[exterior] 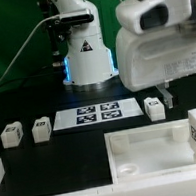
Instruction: Assemble one leg
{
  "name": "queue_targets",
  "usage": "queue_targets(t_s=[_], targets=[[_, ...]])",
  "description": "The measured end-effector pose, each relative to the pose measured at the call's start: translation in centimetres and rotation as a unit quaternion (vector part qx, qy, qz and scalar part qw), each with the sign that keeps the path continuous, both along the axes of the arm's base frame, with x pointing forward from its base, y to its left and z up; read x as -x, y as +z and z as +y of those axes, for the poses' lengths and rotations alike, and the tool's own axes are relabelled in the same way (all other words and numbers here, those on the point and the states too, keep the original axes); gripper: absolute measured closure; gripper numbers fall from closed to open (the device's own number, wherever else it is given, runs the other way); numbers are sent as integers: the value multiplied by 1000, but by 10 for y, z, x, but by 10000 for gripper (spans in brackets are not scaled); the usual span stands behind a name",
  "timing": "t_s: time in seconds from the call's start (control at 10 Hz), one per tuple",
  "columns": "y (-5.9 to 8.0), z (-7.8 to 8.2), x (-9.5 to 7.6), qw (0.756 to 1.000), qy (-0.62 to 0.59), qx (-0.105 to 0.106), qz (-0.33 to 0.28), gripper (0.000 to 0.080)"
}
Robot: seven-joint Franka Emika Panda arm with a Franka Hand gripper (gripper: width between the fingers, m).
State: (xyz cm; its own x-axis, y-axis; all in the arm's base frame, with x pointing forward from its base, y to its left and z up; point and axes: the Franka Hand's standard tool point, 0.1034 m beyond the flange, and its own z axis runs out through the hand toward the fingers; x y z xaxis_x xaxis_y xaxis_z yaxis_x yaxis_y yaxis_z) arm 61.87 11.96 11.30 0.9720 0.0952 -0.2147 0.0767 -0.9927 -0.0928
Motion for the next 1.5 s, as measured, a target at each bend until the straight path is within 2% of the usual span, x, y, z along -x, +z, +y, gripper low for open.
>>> queue_targets(t_s=[0.4,0.7,1.0,1.2,1.4,1.5], targets=[[-4,0,-2,1000,0,0,1,150],[-18,-3,-13,1000,-3,1,-27,150],[-34,-2,-13,998,-6,1,-58,150],[-36,-5,-14,998,-9,2,-62,150],[-36,-5,-14,998,-9,2,-62,413],[-36,-5,-14,998,-9,2,-62,413]])
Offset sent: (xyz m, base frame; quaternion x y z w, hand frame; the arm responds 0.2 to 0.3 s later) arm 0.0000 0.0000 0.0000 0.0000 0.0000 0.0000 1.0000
